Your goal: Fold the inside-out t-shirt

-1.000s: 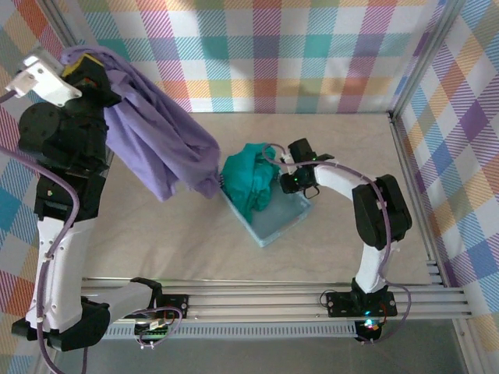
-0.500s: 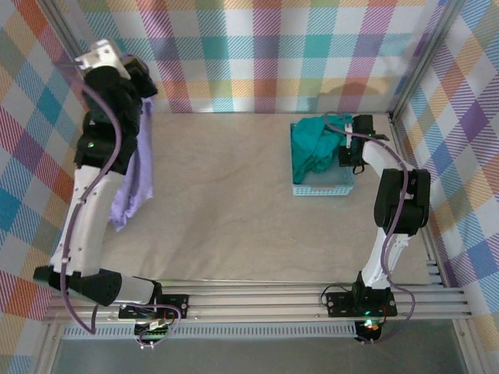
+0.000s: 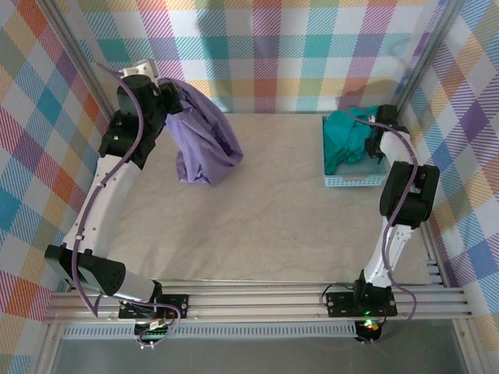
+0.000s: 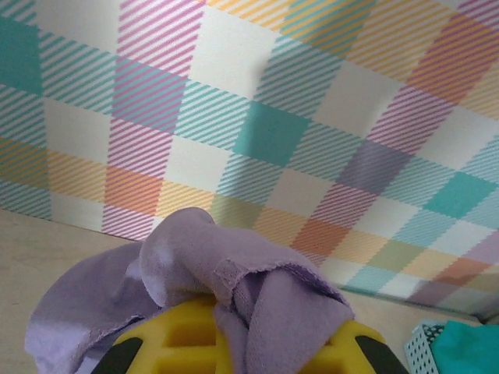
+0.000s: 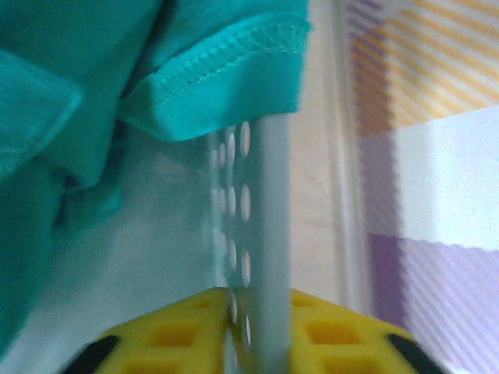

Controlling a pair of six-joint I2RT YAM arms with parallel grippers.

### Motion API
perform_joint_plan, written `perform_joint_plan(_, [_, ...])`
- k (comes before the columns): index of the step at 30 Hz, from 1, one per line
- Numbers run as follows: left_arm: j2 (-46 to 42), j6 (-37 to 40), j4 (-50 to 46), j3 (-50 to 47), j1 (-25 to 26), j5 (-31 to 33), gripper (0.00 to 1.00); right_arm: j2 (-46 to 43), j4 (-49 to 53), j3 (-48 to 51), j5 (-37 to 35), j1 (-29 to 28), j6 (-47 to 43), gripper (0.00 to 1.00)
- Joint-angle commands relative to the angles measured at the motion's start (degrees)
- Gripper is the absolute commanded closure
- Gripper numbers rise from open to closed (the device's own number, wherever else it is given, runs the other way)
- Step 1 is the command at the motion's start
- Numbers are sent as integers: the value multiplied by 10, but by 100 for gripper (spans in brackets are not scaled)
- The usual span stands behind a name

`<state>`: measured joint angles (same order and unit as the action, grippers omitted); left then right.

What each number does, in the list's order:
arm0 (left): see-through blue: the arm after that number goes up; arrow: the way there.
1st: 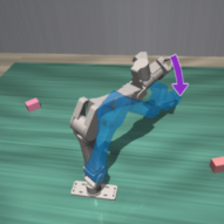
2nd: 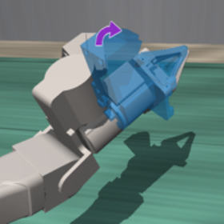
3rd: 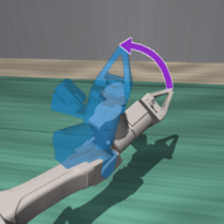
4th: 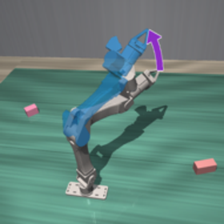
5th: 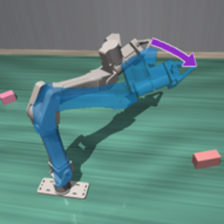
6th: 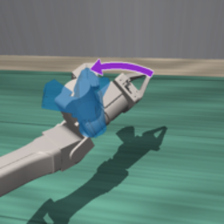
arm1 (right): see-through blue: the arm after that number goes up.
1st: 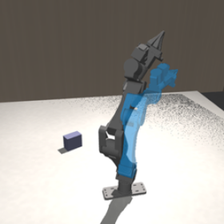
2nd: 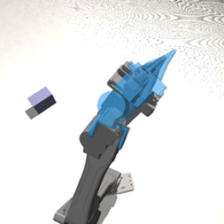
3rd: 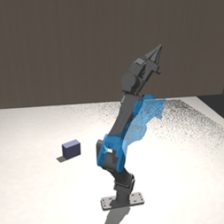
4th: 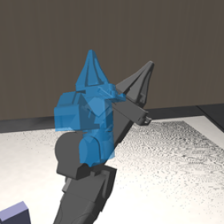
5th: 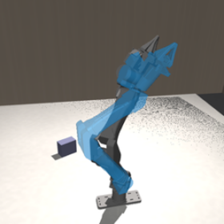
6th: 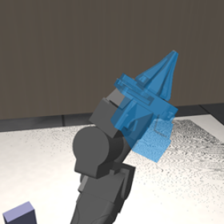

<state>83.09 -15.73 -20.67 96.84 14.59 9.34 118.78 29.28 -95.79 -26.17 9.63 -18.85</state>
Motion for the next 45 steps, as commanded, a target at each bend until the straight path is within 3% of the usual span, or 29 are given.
perform_joint_plan(1, [-9,-8,40,-15,11,-23,100,18,-37,-19,-116,7,-19,56])
perform_joint_plan(5, [-7,-10,38,-21,21,-27,100,-41,-47,11,-86,-8,34,38])
perform_joint_plan(11, [-12,-19,42,-35,34,-35,100,-135,-27,94,85,-109,118,28])
perform_joint_plan(15, [-14,-19,42,-44,36,-33,100,-118,-33,121,139,-182,156,23])
perform_joint_plan(22, [-19,-15,36,-50,37,-42,100,-12,-9,38,32,-184,82,20])
perform_joint_plan(34, [-19,-19,36,-55,42,-62,100,87,-3,-85,-51,-97,-47,45])
perform_joint_plan(45, [-5,-17,23,-46,52,-65,100,165,110,-295,-57,-86,4,43])
